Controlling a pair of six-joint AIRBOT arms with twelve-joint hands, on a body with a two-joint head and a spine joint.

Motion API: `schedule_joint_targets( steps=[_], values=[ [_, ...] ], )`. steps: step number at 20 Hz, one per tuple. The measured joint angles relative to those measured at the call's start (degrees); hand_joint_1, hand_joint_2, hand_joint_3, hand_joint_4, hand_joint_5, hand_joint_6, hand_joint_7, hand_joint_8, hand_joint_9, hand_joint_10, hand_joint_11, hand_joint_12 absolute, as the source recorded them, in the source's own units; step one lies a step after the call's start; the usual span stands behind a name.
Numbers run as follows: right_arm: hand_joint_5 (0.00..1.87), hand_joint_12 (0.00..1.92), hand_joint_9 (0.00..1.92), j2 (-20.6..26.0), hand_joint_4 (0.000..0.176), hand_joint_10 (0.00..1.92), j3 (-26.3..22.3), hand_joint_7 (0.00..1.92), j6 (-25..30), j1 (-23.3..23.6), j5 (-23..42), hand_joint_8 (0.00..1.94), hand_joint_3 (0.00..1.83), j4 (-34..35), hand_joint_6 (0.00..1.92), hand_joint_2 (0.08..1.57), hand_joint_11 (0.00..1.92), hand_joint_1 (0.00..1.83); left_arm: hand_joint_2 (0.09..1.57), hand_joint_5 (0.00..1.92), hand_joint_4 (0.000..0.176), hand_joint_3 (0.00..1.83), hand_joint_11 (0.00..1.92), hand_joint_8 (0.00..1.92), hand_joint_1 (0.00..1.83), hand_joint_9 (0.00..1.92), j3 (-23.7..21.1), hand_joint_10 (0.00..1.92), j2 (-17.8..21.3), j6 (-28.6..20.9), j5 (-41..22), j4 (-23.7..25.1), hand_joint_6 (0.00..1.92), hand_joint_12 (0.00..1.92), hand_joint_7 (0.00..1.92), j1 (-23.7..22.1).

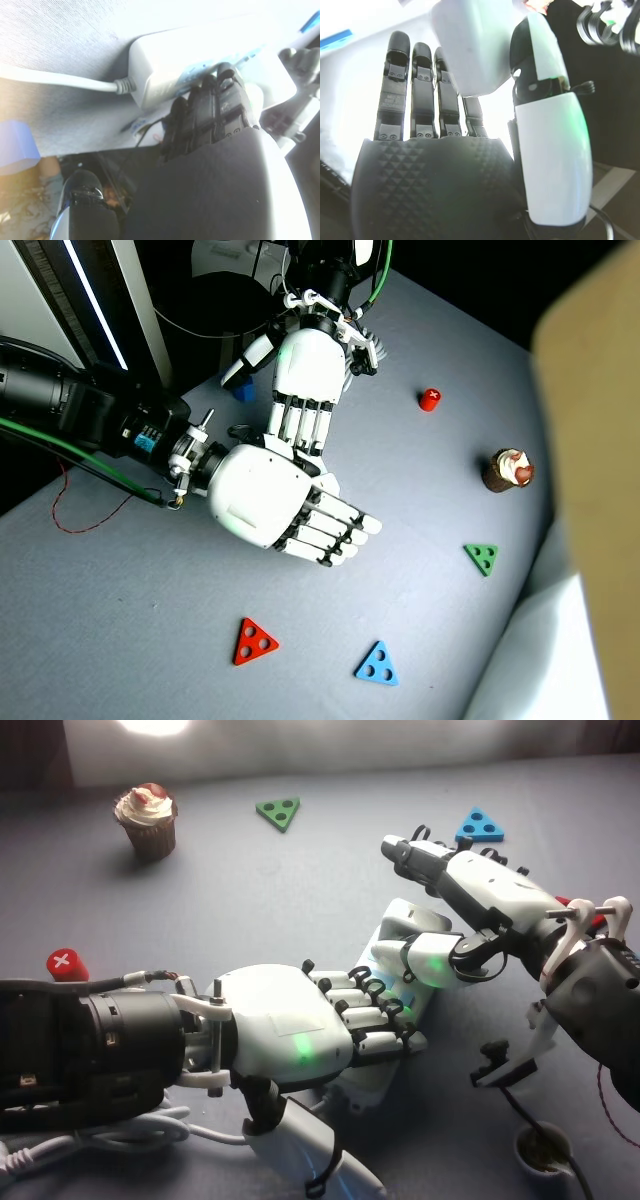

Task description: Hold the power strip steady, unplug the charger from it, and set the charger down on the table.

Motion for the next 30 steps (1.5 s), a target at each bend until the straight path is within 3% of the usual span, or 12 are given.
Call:
schedule_joint_targets(
  steps=[12,14,15,16,17,19,20,21,22,24,30],
  values=[
    [0.27,0.32,0.37,-0.1,0.000,0.01,-0.7,0.35,0.0,0.0,0.3,0.01,0.00,0.2,0.01,1.13,0.33,1.01,0.93,0.02,0.000,0.00,0.05,0.01,0.00,0.04,-0.3,0.01,0.1,0.0,0.4,0.0,0.01,0.05,0.05,-0.1],
    [0.52,0.44,0.68,-0.1,0.000,0.03,-0.7,0.61,0.0,-0.2,0.7,0.02,0.00,0.2,0.01,1.14,0.58,1.08,0.93,0.03,0.000,0.00,0.05,0.01,0.00,0.04,-0.3,0.01,0.1,0.0,0.4,0.0,0.01,0.05,0.06,-0.2],
    [0.80,0.51,0.97,-0.1,0.000,0.04,-0.7,1.00,0.0,-0.2,0.8,0.64,0.00,0.2,0.91,1.13,0.80,1.20,0.93,0.03,0.000,0.00,0.05,0.01,0.00,0.05,-0.3,0.01,0.1,0.0,0.5,0.0,0.01,0.05,0.06,-0.2],
    [0.88,0.56,1.14,-0.1,0.000,0.04,-0.8,1.09,0.0,-0.2,0.9,0.79,0.00,0.4,1.03,1.11,0.92,1.23,0.94,0.03,0.000,0.00,0.04,0.01,0.00,0.04,-0.3,0.01,0.1,0.0,0.6,0.0,0.01,0.04,0.06,-0.2],
    [1.00,0.63,1.15,-0.1,0.000,0.66,-0.9,1.20,-0.4,-0.2,1.3,0.61,0.00,-0.1,0.84,1.05,1.02,1.36,0.94,0.03,0.000,0.00,0.04,0.01,0.00,0.04,-0.3,0.01,0.1,0.0,0.6,0.0,0.01,0.04,0.06,-0.2],
    [1.07,0.72,1.14,0.1,0.000,0.88,-0.8,1.24,-0.3,-0.2,2.4,0.49,0.00,0.0,0.74,1.03,1.01,1.39,0.93,0.02,0.000,0.00,0.03,0.00,0.00,0.03,-0.4,0.00,0.3,0.0,0.7,0.0,0.00,0.04,0.05,-0.3],
    [1.06,0.72,1.16,0.1,0.000,0.44,-0.8,1.23,-0.3,-0.2,2.6,0.58,0.00,-0.1,0.80,1.05,1.00,1.28,0.94,0.02,0.000,0.00,0.03,0.00,0.00,0.04,-0.4,0.00,0.3,0.0,0.9,0.0,0.00,0.04,0.05,-0.5],
    [1.02,0.70,1.13,0.1,0.000,0.80,-0.8,1.19,-0.3,-0.2,2.8,0.57,0.00,0.0,0.83,1.05,1.02,1.37,0.93,0.02,0.000,0.00,0.04,0.00,0.00,0.04,-0.4,0.00,0.3,0.0,0.9,0.0,0.00,0.04,0.05,-0.7],
    [1.00,0.69,1.11,0.1,0.000,0.90,-0.8,1.18,-0.3,-0.2,2.8,0.58,0.00,0.0,0.85,1.05,1.03,1.39,0.93,0.02,0.000,0.00,0.03,0.00,0.00,0.04,-0.4,0.00,0.3,0.0,0.9,0.0,0.00,0.04,0.05,-0.7],
    [1.03,0.68,1.15,0.1,0.000,0.88,-0.8,1.21,-0.4,-0.2,2.9,0.53,0.00,0.0,0.79,1.04,1.04,1.39,0.93,0.02,0.000,0.00,0.03,0.00,0.00,0.04,-0.4,0.00,0.3,0.0,0.9,0.0,0.00,0.04,0.05,-0.7],
    [0.99,0.68,1.09,0.1,0.000,0.96,-0.7,1.18,-0.8,0.1,2.6,0.58,0.00,-1.3,0.86,1.05,1.03,1.39,0.92,0.02,0.000,0.00,0.03,0.01,0.00,0.04,-0.4,0.01,0.4,0.0,1.0,0.0,0.01,0.04,0.05,-0.7]
  ],
)
